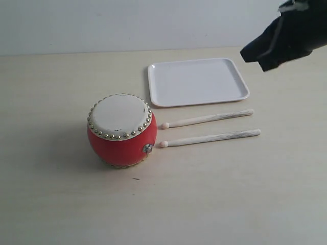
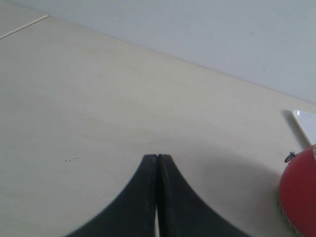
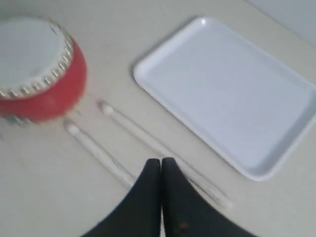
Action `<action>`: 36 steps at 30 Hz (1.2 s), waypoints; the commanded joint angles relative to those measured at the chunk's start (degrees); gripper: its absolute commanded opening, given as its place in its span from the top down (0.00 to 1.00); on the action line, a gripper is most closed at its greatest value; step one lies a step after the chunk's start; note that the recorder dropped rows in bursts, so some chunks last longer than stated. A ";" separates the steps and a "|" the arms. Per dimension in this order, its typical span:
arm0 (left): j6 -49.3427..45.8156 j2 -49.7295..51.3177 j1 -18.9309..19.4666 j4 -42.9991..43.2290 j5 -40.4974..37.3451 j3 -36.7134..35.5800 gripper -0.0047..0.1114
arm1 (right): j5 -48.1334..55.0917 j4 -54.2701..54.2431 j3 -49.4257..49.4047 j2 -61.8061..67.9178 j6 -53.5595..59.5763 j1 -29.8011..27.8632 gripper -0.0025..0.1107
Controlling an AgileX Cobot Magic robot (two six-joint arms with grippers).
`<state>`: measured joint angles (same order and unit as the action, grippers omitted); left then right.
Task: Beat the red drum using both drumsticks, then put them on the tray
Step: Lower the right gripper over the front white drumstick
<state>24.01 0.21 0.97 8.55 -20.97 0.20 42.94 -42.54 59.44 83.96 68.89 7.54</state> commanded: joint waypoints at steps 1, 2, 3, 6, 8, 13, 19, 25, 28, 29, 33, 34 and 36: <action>0.19 -0.21 0.07 0.18 0.43 -0.20 0.96 | -1.17 17.49 0.47 7.54 4.68 -0.19 0.98; 0.19 -0.21 0.07 0.18 0.43 -0.20 0.96 | -0.12 21.71 0.47 9.57 4.46 -0.19 0.98; 0.19 -0.21 0.07 0.18 0.43 -0.20 0.96 | 1.07 25.40 0.47 11.62 2.87 -0.19 0.98; 0.19 -0.21 0.07 0.18 0.43 -0.20 0.96 | 3.35 29.54 0.56 16.51 -1.80 -0.19 0.98; 0.19 -0.21 0.07 0.18 0.43 -0.20 0.96 | 5.17 27.12 1.32 18.95 -1.92 -0.19 0.98; 0.19 -0.21 0.07 0.18 0.43 -0.20 0.96 | 9.97 23.78 4.42 21.39 1.60 0.93 0.93; 0.19 -0.21 0.07 0.18 0.43 -0.20 0.96 | 11.96 32.92 7.56 21.44 4.19 7.26 0.80; 0.19 -0.21 0.07 0.18 0.43 -0.20 0.96 | 11.63 38.71 7.82 23.19 7.02 11.05 0.59; 0.19 -0.21 0.07 0.18 0.43 -0.20 0.96 | 10.33 39.25 7.82 23.61 7.96 11.16 0.56; 0.19 -0.21 0.07 0.18 0.43 -0.20 0.96 | 9.29 39.25 7.82 23.61 7.96 11.16 0.56; 0.19 -0.21 0.07 0.18 0.43 -0.20 0.96 | 4.51 39.13 7.82 23.96 7.96 11.16 0.56; 0.19 -0.21 0.07 0.18 0.43 -0.20 0.96 | 4.21 39.13 7.82 24.21 7.96 11.16 0.56; 0.19 -0.21 0.07 0.18 0.43 -0.20 0.96 | 3.58 41.91 7.82 25.26 7.96 11.16 0.56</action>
<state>24.01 0.21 0.97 8.55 -20.97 0.20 47.44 -3.01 66.76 108.32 76.32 18.57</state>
